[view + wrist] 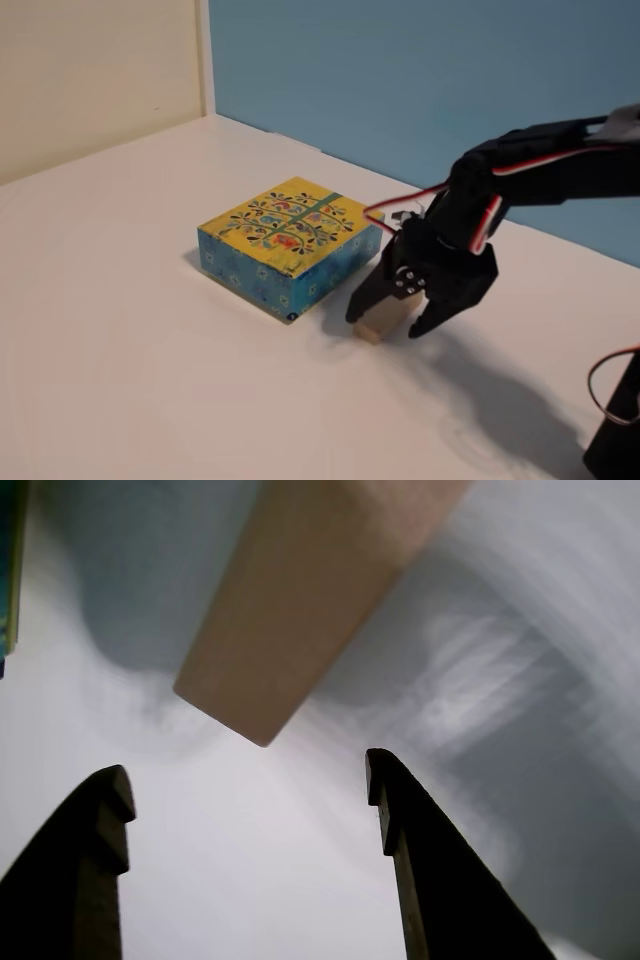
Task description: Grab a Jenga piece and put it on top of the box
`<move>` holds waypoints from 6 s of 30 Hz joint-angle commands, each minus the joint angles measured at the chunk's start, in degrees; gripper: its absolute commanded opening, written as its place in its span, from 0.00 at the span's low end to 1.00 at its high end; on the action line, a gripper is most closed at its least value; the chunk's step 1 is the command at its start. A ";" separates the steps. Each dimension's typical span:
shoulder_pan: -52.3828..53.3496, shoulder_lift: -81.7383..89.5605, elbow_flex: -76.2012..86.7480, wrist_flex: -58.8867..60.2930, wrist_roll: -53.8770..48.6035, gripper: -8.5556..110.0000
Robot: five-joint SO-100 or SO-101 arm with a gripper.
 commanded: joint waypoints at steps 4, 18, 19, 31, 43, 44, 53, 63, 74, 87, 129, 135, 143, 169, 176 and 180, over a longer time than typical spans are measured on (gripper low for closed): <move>0.97 -2.81 -4.22 -1.58 0.09 0.33; 4.13 -14.06 -11.95 -4.66 -1.23 0.33; 4.66 -14.85 -12.57 -4.66 -1.49 0.33; 9.84 -17.84 -14.41 -8.00 -3.34 0.17; 11.43 -17.67 -14.50 -8.17 -2.02 0.07; 11.69 -17.49 -14.50 -8.17 -2.02 0.07; 11.60 -9.32 -13.89 -5.98 -0.09 0.07; 7.82 12.04 -14.59 2.02 7.65 0.07; 4.66 21.71 -22.76 9.58 15.56 0.07; -1.49 12.66 -36.74 14.24 17.75 0.07; 0.53 -40.25 -75.85 18.81 10.55 0.07; 1.76 -43.24 -76.90 17.58 9.49 0.07; 2.81 -46.23 -78.75 16.08 8.61 0.07; 4.92 -37.35 -78.75 21.88 11.60 0.30; 5.98 -28.13 -78.66 26.72 16.61 0.07; 6.15 -23.20 -78.49 30.41 16.70 0.07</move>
